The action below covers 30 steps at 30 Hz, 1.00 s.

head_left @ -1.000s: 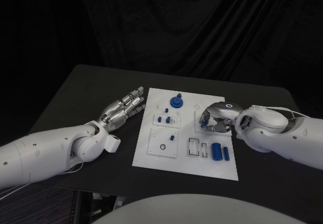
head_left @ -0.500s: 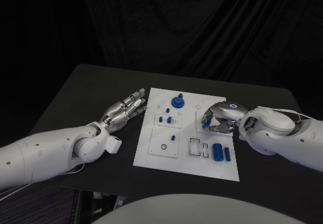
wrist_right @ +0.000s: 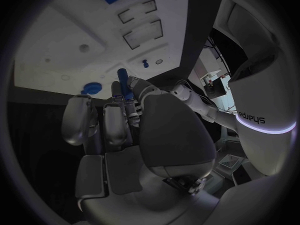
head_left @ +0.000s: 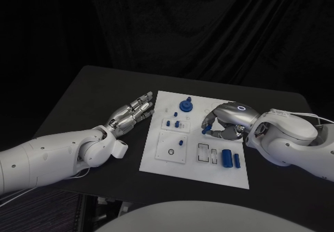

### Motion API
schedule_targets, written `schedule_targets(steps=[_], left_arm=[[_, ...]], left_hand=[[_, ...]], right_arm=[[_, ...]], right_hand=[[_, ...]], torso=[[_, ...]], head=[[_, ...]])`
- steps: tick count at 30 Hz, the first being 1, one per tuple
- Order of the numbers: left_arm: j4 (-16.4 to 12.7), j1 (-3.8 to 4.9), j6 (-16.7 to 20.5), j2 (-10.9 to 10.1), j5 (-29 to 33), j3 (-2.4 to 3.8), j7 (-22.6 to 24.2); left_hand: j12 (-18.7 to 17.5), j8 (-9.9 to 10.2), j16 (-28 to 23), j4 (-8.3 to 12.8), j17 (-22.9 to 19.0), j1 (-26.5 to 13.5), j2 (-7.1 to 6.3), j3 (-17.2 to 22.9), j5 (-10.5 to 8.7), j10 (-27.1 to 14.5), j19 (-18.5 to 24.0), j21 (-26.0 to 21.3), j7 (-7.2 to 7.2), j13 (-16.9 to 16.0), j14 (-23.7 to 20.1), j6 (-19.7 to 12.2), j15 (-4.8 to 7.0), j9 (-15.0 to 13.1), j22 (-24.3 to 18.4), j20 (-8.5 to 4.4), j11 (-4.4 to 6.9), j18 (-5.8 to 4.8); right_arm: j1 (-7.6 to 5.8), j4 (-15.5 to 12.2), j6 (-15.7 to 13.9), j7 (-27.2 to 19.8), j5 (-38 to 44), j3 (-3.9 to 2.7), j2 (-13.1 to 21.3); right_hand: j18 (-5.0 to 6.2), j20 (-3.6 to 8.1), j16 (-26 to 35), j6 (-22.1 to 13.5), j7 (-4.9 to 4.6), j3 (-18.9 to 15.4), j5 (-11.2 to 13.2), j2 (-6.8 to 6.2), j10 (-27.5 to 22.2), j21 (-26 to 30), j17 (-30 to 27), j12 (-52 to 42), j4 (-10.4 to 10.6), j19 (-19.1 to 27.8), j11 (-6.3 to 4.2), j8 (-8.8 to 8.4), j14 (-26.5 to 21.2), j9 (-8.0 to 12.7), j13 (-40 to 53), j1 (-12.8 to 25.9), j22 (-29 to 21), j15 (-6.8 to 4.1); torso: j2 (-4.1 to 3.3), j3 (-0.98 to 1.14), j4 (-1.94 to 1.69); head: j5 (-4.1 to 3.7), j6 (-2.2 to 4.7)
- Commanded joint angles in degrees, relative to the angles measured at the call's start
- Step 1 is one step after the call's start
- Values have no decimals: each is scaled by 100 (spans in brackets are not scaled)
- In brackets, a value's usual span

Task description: Assemble the parts on the task board

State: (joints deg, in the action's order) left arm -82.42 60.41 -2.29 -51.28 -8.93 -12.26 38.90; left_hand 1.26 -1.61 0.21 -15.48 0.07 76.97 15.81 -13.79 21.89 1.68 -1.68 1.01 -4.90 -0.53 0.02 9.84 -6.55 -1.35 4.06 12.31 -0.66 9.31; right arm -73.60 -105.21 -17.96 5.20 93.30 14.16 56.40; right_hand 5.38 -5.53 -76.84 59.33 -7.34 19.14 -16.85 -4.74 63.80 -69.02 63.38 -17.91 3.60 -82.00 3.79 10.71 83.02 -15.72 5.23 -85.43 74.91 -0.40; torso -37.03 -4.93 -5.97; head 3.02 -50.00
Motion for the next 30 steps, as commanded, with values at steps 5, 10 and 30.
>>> schedule_targets(steps=[5, 10, 30], left_arm=[[1, -19, -70, 28, 24, 5, 521], [8, -24, -75, 38, 24, 5, 517], [54, -28, -121, 105, 24, 6, 499]], left_hand=[[-2, 20, -21, 22, -7, 73, 11, 24, 33, -9, -1, 30, 41, -6, -2, -18, -56, -7, -1, 34, -37, 43], [-2, 21, -21, 27, -7, 82, 14, 28, 41, -9, -1, 30, 42, -6, -2, -21, -55, -7, -2, 33, -38, 43], [1, 23, -21, 46, -7, 117, 26, 43, 64, -6, -3, 31, 47, -7, -2, -30, -64, -5, 0, 33, -52, 39]], right_arm=[[122, -166, 97, -267, 539, 0, -387], [304, -21, 102, -362, 741, 0, -803], [740, 764, 96, -478, 1372, -1, -1885]], right_hand=[[-100, 25, 12, -10, -14, 8, -18, -12, 48, 13, 4, 37, -48, -5, -4, -4, -3, -24, 8, -42, 931, -33], [-102, 23, 9, -27, -23, 13, -1, -23, 38, 11, 13, 62, -55, -3, 5, -18, 0, -35, 6, -37, 932, -27], [-101, 9, 17, -64, -36, 26, 132, -52, 35, 21, 8, 136, -69, 9, 20, -58, -4, -78, 8, -15, 930, -9]], torso=[[-4, -1, -4], [-9, 1, -7], [-8, -6, -11]], head=[[102, 0], [136, 0], [139, 0]])
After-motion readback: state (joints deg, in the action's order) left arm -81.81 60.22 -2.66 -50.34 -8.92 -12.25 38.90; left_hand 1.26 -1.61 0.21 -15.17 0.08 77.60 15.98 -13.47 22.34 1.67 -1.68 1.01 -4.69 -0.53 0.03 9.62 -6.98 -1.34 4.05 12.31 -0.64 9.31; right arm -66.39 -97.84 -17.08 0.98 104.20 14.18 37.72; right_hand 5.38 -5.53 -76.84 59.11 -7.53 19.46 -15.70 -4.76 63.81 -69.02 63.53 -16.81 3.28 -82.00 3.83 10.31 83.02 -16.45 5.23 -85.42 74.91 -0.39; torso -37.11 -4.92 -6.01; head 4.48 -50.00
